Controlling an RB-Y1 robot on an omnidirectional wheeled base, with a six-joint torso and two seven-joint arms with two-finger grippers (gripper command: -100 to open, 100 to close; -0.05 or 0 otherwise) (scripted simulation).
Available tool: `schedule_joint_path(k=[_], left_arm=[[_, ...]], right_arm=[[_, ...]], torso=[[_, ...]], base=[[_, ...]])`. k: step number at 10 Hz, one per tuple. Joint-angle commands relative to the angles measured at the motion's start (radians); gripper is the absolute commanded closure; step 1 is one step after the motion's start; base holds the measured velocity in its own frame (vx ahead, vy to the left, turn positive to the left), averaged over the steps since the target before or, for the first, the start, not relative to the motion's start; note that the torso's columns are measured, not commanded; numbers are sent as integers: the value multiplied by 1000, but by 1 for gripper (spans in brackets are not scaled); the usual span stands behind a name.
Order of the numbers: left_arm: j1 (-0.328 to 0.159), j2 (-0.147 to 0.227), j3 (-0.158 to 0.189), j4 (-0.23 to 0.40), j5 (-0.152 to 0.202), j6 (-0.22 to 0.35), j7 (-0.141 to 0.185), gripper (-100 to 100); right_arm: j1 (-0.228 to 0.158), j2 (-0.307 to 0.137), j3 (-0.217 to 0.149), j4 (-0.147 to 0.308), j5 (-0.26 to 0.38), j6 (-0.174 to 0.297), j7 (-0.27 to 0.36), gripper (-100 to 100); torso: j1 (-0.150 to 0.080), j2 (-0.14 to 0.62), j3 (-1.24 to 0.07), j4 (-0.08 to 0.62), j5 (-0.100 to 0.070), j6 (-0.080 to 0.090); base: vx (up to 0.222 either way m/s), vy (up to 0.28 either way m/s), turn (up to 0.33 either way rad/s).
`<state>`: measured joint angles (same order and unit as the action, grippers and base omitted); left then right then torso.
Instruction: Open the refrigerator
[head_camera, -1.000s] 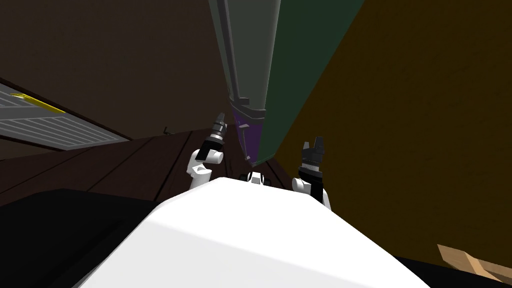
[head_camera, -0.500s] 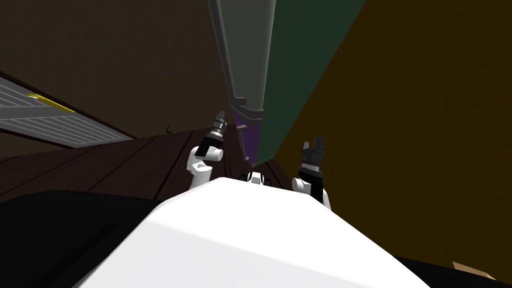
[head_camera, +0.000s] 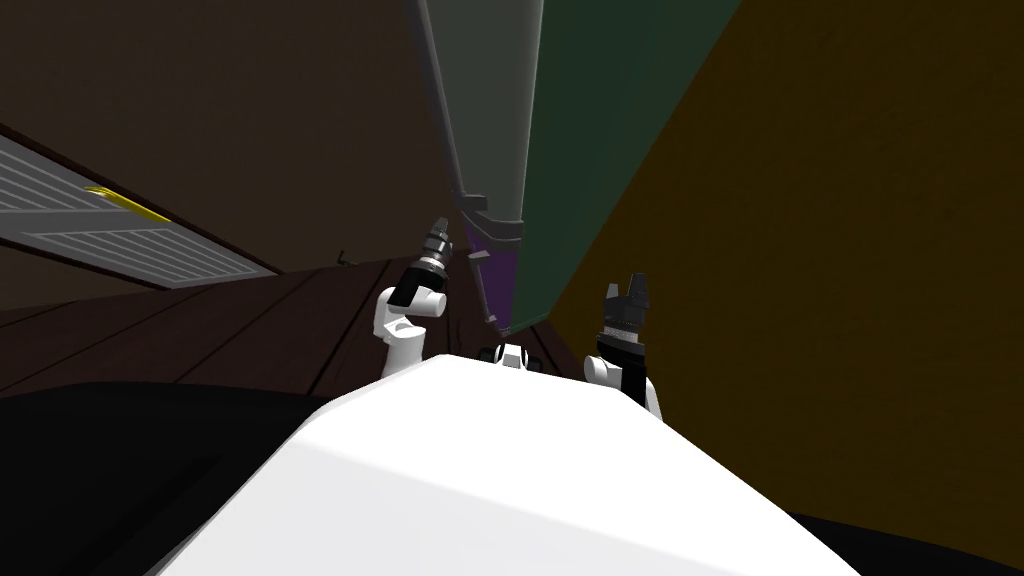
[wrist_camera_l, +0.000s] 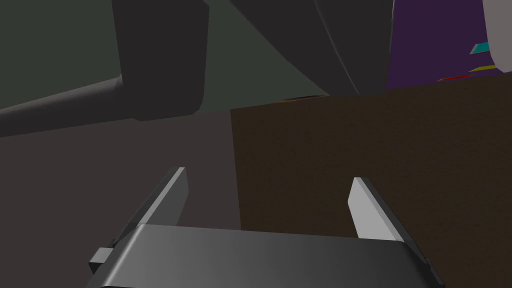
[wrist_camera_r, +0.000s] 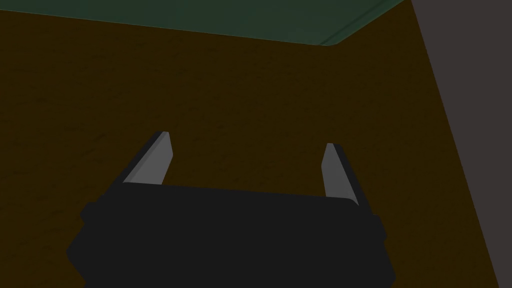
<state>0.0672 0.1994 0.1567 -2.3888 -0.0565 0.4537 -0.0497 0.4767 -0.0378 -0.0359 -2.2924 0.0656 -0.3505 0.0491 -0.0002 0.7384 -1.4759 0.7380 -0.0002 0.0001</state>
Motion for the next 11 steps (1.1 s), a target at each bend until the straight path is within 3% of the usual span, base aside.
schedule_joint_path(k=[1, 8, 11], left_arm=[[-45, -6, 13, -11, -11, 76, 4, -100], [-126, -33, 34, -39, -32, 243, 10, -100], [-180, -71, 48, -76, -47, 339, 14, -100]], right_arm=[[0, 0, 0, 0, 0, 0, 0, 0], [0, 0, 0, 0, 0, 0, 0, 0], [0, 0, 0, 0, 0, 0, 0, 0]], torso=[[1, 0, 0, 0, 0, 0], [1, -1, 0, 0, 0, 0], [-3, -4, -3, 1, -2, 2]], base=[[59, -73, 104], [47, -65, 58], [38, -77, 73]])
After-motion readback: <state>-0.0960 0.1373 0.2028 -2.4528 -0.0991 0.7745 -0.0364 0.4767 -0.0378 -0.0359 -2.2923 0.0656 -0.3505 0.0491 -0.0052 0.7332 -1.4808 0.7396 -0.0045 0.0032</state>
